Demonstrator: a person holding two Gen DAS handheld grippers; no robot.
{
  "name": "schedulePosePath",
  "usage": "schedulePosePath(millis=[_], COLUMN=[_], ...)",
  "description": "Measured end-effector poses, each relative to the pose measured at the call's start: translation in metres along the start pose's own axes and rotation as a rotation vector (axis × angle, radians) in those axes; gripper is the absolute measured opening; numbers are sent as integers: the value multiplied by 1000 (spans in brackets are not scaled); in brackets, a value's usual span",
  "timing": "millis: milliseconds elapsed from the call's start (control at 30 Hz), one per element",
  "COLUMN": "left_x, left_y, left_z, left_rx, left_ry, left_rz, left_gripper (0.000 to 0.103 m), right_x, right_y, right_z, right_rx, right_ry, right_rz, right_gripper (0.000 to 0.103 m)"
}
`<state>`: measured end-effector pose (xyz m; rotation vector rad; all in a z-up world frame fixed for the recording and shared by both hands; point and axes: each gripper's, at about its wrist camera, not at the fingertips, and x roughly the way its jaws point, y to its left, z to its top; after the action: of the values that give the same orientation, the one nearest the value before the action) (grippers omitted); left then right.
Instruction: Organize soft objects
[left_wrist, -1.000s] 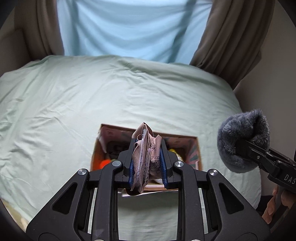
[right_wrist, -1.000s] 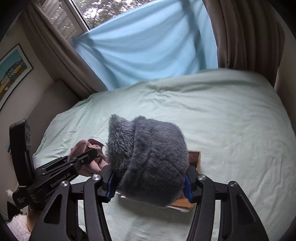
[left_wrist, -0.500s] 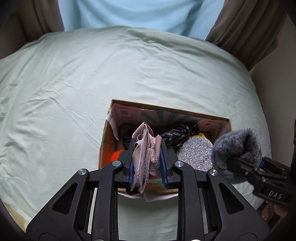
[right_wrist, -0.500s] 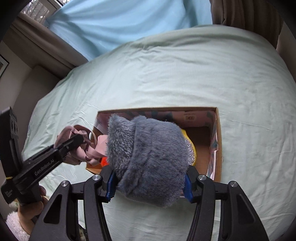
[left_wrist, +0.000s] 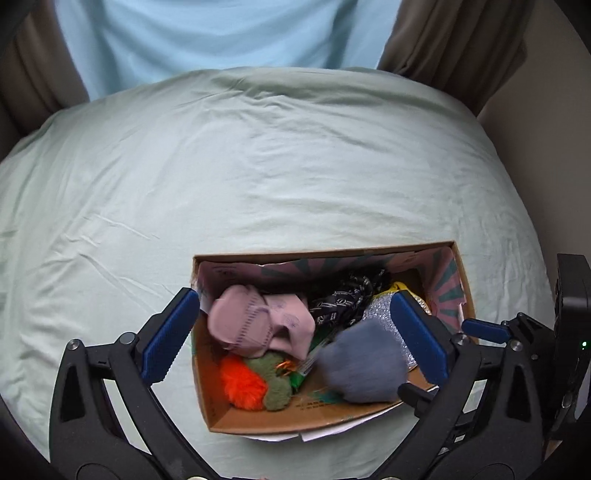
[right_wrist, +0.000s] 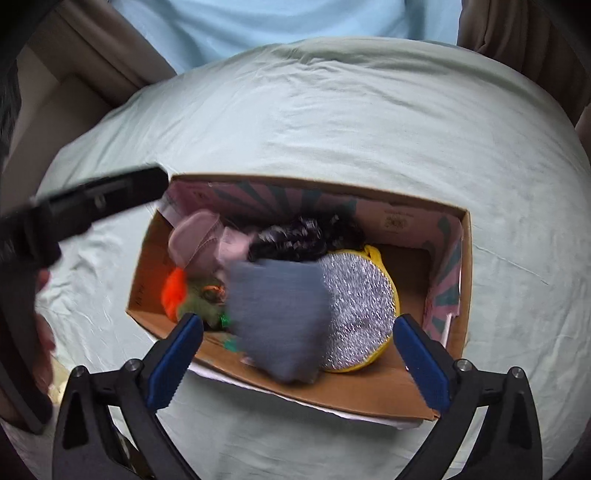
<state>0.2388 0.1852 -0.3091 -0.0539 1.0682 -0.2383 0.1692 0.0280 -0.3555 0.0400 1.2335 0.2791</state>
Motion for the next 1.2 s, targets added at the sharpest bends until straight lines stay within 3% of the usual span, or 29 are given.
schedulePosePath(millis=[300,567,900,1100,1200], left_x=[-7,-50,-169,-254,-293], left_y=[-3,-14,-63,-107,-129], left_z=[-3,-14,-27,-37,-43], left_rx=[27,15,-61,-67,-35], left_ry=[18,-28,-186,-331,-421], left_rz=[39,72,82,72,128], left_gripper=[103,103,103,103,103], right_x=[-14,-59,-202,-305,-347], right_y=[-17,-16,-26,-28,-27], right_z=[-14,-13,-21,-35,-48], right_rx=[79,80,54,42,44], right_ry=[-24,-95,-275,-451,-529], right_rz=[-9,7,-14,-113,-156], right_gripper=[102,102,102,102,102])
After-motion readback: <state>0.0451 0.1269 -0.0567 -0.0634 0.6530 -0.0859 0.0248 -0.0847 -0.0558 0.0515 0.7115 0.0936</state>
